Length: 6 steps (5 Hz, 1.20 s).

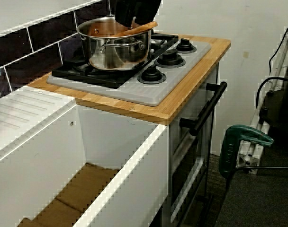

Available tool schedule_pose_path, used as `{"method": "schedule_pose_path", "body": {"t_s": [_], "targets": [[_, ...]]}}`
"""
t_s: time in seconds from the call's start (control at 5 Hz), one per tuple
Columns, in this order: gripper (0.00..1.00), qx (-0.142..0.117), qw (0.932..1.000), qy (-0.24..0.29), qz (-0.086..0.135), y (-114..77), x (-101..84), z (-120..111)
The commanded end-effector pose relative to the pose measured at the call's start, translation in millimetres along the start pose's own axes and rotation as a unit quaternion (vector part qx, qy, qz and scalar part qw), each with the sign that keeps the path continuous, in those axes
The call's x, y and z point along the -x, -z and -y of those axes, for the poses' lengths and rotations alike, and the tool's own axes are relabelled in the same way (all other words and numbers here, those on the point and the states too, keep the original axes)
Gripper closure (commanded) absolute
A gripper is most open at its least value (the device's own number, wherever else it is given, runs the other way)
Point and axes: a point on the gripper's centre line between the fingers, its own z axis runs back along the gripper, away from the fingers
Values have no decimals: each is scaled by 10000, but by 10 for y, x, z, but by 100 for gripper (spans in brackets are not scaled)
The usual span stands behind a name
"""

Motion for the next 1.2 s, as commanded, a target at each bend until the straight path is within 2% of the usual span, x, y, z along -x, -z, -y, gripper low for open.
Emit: {"method": "schedule_pose_path", "body": {"t_s": [0.0,1.0], "targets": [[0,-3,9996,-108,254,-184,-70,-94],[0,174,9995,-152,199,-140,-132,-42]]}}
